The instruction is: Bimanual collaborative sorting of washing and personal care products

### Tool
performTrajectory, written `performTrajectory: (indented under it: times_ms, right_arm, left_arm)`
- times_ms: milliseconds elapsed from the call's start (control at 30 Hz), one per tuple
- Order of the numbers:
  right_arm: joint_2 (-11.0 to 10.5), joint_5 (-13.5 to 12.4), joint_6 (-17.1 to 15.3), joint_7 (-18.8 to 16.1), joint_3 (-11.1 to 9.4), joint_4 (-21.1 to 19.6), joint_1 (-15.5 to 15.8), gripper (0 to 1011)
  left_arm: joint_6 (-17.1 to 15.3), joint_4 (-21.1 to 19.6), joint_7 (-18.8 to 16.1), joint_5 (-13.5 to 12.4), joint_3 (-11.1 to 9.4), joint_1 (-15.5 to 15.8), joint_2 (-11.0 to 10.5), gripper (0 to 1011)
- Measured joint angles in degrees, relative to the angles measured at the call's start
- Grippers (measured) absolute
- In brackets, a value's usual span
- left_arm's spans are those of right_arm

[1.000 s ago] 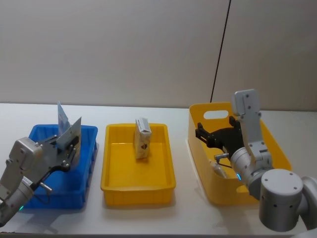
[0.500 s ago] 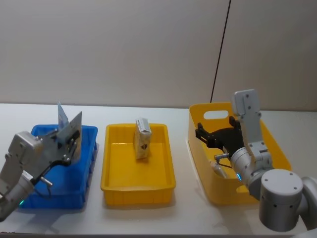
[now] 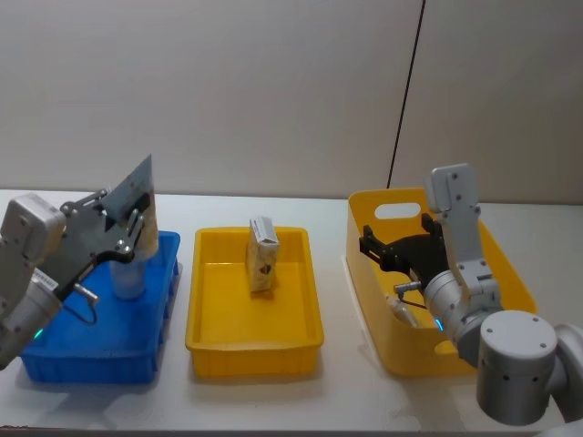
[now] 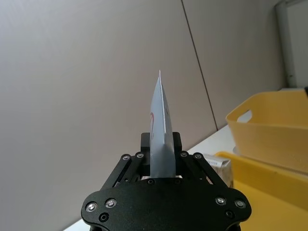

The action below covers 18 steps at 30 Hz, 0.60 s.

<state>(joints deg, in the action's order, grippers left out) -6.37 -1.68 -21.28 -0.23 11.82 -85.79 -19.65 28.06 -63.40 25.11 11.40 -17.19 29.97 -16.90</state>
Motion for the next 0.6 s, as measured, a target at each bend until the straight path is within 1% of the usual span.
performTrajectory:
  times_ms: [167, 333, 567, 600]
  right_arm:
    - [0.00, 0.00, 0.00, 0.00, 0.00, 0.00, 0.00, 1004]
    - [0.00, 0.00, 0.00, 0.00, 0.00, 0.00, 0.00, 1004]
    - [0.00, 0.00, 0.00, 0.00, 0.00, 0.00, 0.00, 1004]
    - [0.00, 0.00, 0.00, 0.00, 0.00, 0.00, 0.00, 1004]
  left_arm:
    - [-1.15, -2.11, 2.56, 2.29, 0.14, 0.42, 0.11, 205]
    - [-2.03, -3.03, 5.06, 4.36, -0.18, 0.95, 0.45, 205]
    - [-3.64, -3.39, 9.07, 7.39, -1.74, 2.22, 1.70, 205]
    - [-3.64, -3.39, 9.07, 7.39, -1.74, 2.22, 1.70, 205]
